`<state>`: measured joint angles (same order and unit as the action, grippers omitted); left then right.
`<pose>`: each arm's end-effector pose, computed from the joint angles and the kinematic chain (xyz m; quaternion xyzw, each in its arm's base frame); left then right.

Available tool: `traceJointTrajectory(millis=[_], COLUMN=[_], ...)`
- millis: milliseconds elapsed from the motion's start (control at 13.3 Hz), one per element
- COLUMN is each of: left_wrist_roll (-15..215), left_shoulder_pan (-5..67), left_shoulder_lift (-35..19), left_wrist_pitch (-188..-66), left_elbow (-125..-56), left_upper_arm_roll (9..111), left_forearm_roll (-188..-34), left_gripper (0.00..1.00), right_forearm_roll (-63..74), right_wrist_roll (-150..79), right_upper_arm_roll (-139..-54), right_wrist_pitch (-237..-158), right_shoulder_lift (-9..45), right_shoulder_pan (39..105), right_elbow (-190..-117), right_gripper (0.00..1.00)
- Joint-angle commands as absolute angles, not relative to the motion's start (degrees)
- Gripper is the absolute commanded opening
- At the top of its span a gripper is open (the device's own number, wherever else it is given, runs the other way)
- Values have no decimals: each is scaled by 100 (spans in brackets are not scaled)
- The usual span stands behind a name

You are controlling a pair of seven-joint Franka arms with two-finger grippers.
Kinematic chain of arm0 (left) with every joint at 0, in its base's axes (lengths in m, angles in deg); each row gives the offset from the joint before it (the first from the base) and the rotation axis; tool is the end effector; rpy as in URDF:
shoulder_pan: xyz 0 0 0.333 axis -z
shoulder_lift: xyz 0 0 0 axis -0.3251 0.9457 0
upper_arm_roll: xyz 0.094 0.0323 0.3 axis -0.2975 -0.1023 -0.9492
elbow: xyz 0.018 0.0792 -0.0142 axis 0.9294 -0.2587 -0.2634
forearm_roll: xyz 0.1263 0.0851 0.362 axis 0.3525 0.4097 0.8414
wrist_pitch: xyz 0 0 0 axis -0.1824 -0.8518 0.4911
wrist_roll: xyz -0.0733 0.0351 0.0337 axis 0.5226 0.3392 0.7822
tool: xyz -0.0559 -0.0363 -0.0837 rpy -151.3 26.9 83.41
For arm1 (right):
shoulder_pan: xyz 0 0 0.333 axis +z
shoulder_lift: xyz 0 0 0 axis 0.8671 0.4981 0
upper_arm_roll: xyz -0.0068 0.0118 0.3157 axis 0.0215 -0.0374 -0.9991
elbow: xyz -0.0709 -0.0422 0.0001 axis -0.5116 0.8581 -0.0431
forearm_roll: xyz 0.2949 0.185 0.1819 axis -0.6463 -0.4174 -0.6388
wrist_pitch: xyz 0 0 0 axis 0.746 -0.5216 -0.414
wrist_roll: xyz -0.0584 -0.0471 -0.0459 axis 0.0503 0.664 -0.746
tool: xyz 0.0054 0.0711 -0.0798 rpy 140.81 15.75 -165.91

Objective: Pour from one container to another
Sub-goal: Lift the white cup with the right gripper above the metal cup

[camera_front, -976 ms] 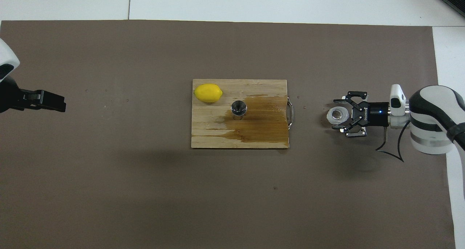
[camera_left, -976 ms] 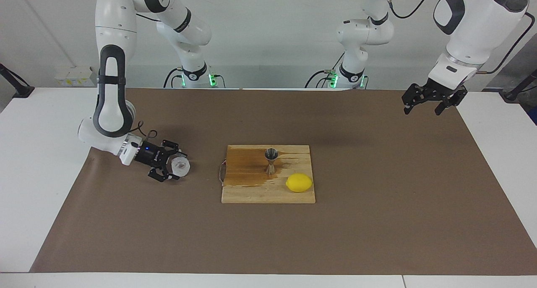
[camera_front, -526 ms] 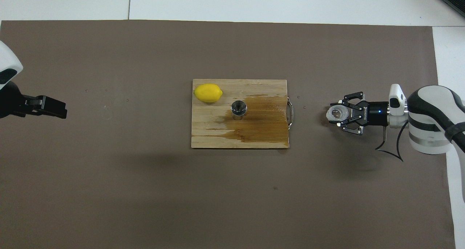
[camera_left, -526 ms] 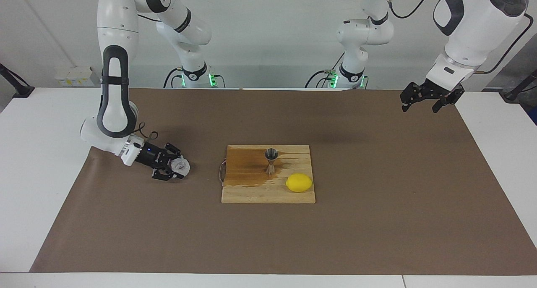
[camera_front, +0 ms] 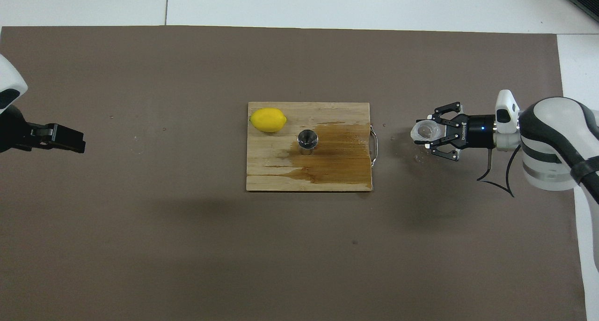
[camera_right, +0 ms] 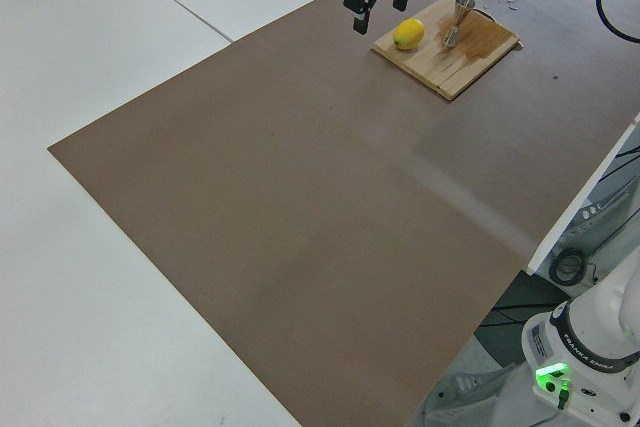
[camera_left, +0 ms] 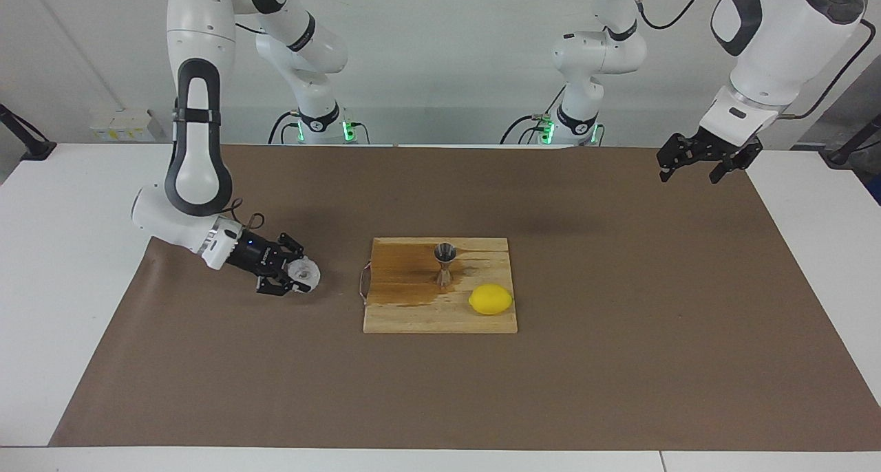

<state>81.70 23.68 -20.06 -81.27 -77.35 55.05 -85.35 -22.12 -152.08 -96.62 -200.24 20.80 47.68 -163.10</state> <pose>0.5453 -0.0271 0.5921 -0.9985 0.0502 0.0198 0.0009 0.6027 -0.0132 0.3144 -0.6765 -0.6034 -0.3346 0.2573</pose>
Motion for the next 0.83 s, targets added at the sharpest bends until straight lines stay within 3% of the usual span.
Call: traceJointTrajectory(millis=[0, 451, 751], left_wrist_roll=[8156, 8156, 8156], left_shoulder_pan=[2310, 2310, 2310], left_shoulder_lift=[-2176, -2167, -2167], left_wrist_pitch=[-8145, -8145, -8145], left_elbow=[-7898, -7898, -7907], left_upper_arm_roll=[5536, 5536, 5536], left_forearm_roll=[-8532, -8532, -8532], left_gripper=[100, 100, 100], right_forearm_roll=[-1821, -424, 418], right_wrist_roll=[-14058, -11798, -10489], right_upper_arm_roll=[-9681, -9681, -9690], right_wrist_pitch=[-20343, -21239, -21610], right_shoulder_lift=[1584, 1390, 1539], right_shoulder_pan=[5220, 6502, 6943], right_elbow=[-16404, -16201, -15816], right_gripper=[16, 16, 16])
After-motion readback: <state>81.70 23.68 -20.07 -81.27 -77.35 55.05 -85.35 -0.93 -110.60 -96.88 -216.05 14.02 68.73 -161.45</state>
